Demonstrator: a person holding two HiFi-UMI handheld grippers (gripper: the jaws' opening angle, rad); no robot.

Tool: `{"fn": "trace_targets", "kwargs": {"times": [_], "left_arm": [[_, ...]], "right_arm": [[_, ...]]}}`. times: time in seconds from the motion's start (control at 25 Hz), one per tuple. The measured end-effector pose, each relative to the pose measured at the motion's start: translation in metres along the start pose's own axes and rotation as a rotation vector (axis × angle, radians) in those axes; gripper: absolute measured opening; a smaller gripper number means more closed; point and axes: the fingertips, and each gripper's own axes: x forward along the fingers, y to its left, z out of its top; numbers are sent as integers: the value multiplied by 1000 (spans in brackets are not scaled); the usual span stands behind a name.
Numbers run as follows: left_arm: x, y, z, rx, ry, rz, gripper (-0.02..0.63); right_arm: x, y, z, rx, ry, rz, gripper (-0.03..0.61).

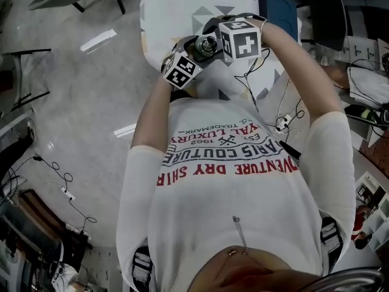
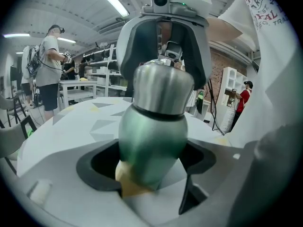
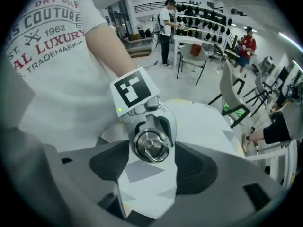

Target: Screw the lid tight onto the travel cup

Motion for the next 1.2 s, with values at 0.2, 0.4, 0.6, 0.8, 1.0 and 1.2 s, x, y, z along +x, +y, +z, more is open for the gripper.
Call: {"fn": "trace_targets", "kwargs": {"times": [0.2,0.4,0.6,0.8,1.0,1.2], "left_arm": [[0,1,-1,-8,0,4,390],[1,0,-2,-7,2,3,390],[0,0,-2,-12,-3,10,390],[-2,0,-1,-4,-5,15,390],[-3,-1,-1,2,-8,24,388],[-4,0,-1,10,-9,33,388]], "right_arm": [[4,2,-2,-65,14,17,254],[8,3,-4,-38,9,-7,244],[6,1,-3,136,-25,-60,241],[5,-1,-2,454,-133,-135,238],[2,-5,-4,730,-199,-277,238],[1,-8,-6,942,-251,-401,238]]}}
